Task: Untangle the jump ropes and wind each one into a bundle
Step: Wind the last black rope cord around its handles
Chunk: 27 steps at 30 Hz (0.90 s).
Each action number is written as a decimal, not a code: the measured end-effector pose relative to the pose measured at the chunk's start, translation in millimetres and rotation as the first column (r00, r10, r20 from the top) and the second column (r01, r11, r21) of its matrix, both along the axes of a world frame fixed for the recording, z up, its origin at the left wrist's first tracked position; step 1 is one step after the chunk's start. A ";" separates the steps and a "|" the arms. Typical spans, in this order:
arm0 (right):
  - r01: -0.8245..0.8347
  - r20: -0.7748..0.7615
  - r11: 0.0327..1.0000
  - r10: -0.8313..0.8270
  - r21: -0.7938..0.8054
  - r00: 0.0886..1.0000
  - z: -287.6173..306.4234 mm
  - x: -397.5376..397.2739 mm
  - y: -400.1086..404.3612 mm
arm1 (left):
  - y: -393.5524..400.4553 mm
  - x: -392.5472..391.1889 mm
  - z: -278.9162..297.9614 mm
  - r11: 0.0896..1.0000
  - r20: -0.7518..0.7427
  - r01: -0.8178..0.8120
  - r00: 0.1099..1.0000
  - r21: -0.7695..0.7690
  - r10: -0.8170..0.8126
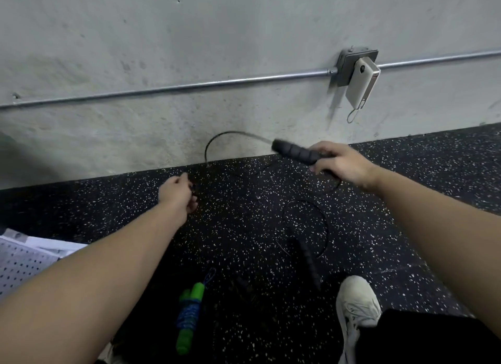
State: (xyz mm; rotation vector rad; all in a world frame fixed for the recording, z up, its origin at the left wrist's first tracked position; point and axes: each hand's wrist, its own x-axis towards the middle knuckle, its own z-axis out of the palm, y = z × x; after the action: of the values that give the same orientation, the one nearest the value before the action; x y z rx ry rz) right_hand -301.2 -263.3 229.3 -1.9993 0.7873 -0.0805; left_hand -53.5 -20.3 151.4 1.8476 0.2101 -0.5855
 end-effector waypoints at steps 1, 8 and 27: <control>0.110 0.067 0.994 -0.111 0.020 0.991 -0.7 -3.9 -5.4 | 4.7 6.9 -4.1 0.996 -0.050 -0.079 0.996 -0.048 0.076; 0.346 0.141 0.937 -0.348 0.041 0.927 -10.3 -32.6 -24.8 | 19.0 21.3 -12.7 0.951 -0.161 -0.214 0.970 -0.222 0.181; -0.081 -0.067 0.963 0.102 0.258 0.993 -76.7 4.0 70.2 | -63.1 -134.8 -8.1 0.827 -0.276 0.366 0.818 -0.428 -0.505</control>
State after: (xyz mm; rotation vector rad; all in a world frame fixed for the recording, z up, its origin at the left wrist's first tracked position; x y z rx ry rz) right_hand -297.2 -193.0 152.6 -1.7994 0.7159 0.1493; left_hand -188.3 -83.4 143.3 1.4090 -0.0836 -1.2323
